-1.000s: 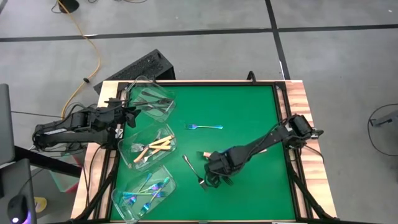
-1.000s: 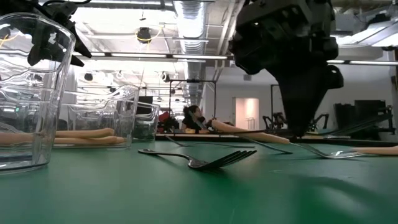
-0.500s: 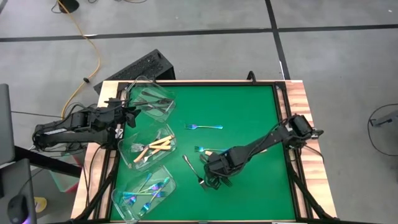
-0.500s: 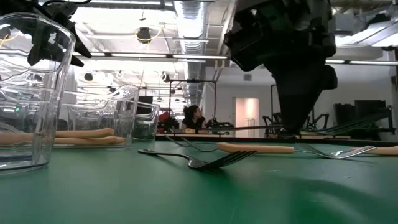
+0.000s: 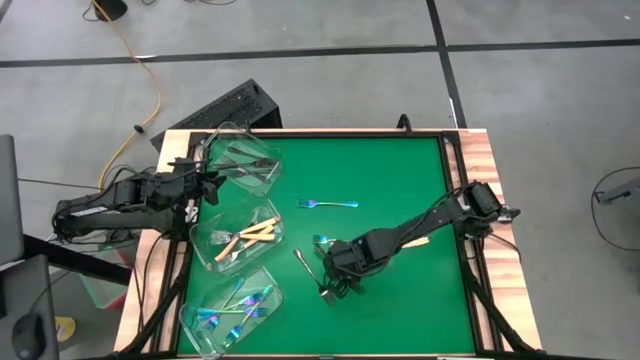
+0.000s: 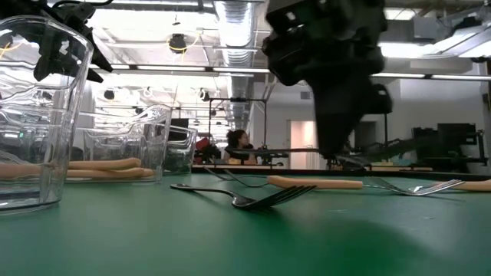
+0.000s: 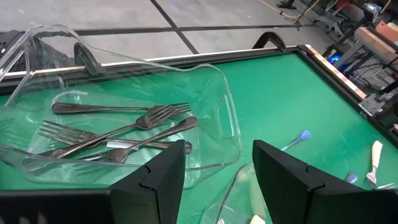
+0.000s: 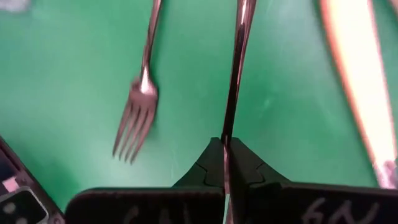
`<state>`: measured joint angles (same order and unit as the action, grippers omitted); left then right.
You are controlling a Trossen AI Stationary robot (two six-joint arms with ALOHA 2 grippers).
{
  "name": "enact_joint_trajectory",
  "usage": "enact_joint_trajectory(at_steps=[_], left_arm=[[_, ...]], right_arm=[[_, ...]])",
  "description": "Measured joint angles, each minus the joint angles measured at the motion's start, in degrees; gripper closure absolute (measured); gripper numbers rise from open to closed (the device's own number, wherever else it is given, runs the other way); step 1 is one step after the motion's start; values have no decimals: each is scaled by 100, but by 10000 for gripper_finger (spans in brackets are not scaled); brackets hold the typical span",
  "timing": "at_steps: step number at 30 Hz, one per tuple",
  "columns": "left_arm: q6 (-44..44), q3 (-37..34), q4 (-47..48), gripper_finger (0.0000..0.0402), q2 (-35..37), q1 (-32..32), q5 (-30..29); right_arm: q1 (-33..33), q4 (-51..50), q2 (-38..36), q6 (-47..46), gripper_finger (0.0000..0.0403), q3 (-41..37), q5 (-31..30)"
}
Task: Sort silverware by color (type)
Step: Put the black fork into the top transparent bin
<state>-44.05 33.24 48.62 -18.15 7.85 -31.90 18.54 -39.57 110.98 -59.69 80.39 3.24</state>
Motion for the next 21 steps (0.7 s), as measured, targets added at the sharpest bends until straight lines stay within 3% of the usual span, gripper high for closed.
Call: enact_joint_trajectory(at_steps=[21], left_arm=[[347, 1, -7, 230, -2, -1, 179]], right_arm=[[-2046, 147, -4, 1914, 390, 1644, -386]])
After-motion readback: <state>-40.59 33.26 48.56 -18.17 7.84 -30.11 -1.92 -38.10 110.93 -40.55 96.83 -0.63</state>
